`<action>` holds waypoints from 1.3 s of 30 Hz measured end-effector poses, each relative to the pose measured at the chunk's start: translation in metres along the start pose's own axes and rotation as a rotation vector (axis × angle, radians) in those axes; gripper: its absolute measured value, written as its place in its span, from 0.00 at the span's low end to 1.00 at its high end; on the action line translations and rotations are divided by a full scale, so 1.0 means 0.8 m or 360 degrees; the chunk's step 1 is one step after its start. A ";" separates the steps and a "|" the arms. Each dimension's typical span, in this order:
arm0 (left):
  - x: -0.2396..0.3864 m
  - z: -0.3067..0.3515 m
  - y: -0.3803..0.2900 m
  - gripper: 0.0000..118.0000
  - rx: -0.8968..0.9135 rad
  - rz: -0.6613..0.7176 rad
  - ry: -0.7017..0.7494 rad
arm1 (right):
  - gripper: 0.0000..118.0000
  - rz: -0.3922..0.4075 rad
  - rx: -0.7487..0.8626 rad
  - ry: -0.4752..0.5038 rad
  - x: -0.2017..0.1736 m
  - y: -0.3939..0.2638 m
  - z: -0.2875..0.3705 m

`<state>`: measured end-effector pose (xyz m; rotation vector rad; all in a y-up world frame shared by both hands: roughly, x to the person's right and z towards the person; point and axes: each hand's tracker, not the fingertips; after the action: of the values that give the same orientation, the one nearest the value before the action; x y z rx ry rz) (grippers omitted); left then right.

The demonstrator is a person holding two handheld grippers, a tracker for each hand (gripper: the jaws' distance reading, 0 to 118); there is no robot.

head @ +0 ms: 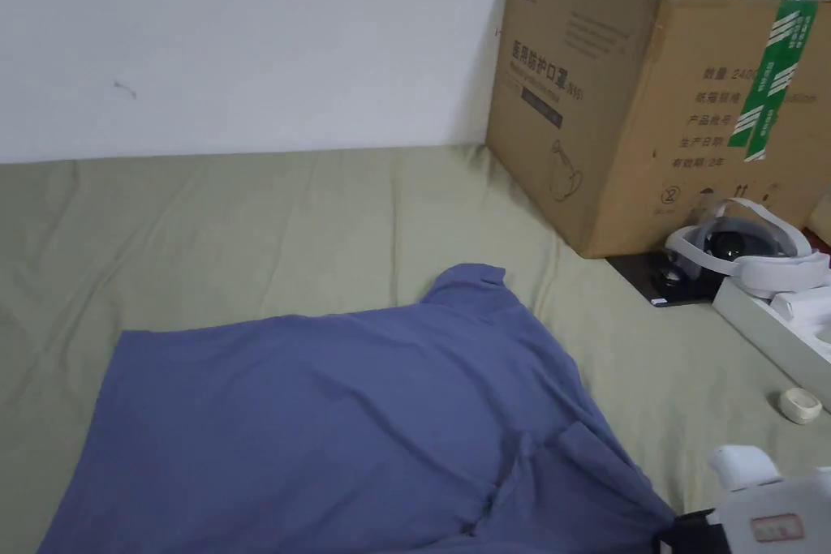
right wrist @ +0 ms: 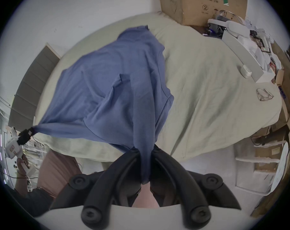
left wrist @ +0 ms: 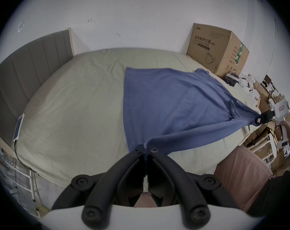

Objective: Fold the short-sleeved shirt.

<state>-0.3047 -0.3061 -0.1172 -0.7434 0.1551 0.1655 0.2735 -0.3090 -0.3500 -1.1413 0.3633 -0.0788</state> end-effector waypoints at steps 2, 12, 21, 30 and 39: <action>0.002 0.010 0.015 0.02 0.0040 0.0004 -0.0010 | 0.06 -0.0027 0.0044 0.0011 0.000 0.002 0.015; -0.008 -0.082 0.146 0.02 -0.0119 -0.0185 0.0045 | 0.06 0.0047 0.0060 -0.0065 -0.041 0.145 0.008; -0.020 -0.219 0.187 0.02 -0.0283 -0.0084 0.0132 | 0.06 -0.0025 -0.0026 -0.0101 -0.045 0.259 -0.126; -0.043 -0.263 0.172 0.90 -0.0299 0.0113 -0.0003 | 0.96 -0.0001 0.0054 -0.0331 -0.024 0.263 -0.189; 0.019 -0.098 0.166 0.90 0.0478 0.0161 -0.0008 | 0.96 0.0071 0.1148 0.0060 -0.079 0.150 0.011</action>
<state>-0.3233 -0.2618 -0.2644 -0.4362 0.2076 0.2343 0.2022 -0.2355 -0.4397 -0.4188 0.3521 -0.1763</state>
